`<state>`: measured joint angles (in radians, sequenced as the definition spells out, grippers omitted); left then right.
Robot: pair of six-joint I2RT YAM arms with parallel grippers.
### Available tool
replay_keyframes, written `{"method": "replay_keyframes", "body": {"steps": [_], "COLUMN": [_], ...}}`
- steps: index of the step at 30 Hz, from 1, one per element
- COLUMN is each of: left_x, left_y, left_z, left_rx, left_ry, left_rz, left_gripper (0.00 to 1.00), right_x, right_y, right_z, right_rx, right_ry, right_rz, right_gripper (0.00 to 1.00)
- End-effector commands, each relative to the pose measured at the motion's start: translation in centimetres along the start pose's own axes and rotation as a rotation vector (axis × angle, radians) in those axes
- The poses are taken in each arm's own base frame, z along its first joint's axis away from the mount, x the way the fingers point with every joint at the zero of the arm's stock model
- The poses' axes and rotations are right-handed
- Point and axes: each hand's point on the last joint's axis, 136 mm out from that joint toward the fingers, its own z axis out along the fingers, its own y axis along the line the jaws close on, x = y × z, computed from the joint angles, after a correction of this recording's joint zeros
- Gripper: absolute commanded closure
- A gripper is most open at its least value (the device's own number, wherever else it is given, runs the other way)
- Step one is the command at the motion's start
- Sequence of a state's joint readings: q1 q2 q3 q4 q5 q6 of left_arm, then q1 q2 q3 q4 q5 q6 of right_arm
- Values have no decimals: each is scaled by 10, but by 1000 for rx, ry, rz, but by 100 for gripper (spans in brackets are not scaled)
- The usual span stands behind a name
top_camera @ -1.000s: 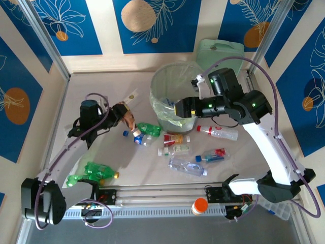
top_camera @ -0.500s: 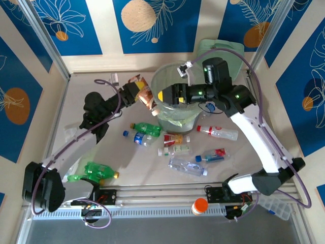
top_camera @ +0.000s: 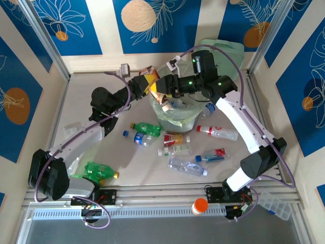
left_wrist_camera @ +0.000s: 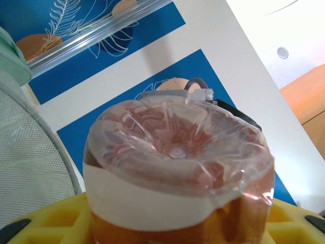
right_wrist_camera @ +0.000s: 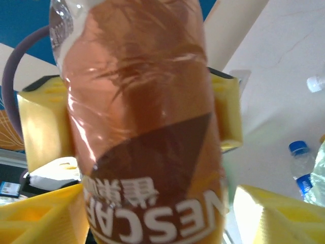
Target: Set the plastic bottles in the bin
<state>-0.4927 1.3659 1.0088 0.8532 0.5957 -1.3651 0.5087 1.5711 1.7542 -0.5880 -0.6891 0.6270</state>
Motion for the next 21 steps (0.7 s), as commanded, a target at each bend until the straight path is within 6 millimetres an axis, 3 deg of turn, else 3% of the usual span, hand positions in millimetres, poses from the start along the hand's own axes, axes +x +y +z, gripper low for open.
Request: {"method": "replay_keyframes", "body": {"steps": [1, 6, 9, 12, 14, 17, 21], "left_x": [3, 4, 5, 8, 7, 2, -12], "left_y": [-25, -24, -26, -28, -26, -21, -7], "left_z": [8, 8, 7, 5, -3, -24, -68], "left_rx": [74, 48, 42, 7, -76, -245, -503], "left_ry": [28, 34, 40, 66, 65, 33, -70], "left_rz": [37, 52, 60, 89, 146, 241, 312], "left_gripper": [64, 59, 43, 14, 7, 0, 1], "right_x": [3, 5, 4, 1, -3, -13, -29], "right_y": [22, 24, 25, 27, 25, 8, -34], "right_z": [2, -2, -9, -20, -30, -51, -80], "right_rx": [-66, -68, -59, -41, -1, 129, 363], "right_ry": [28, 18, -3, -32, -71, -153, -232], "right_rz": [-53, -58, -67, -90, -110, -126, -87], "right_gripper": [35, 61, 63, 65, 65, 65, 65]}}
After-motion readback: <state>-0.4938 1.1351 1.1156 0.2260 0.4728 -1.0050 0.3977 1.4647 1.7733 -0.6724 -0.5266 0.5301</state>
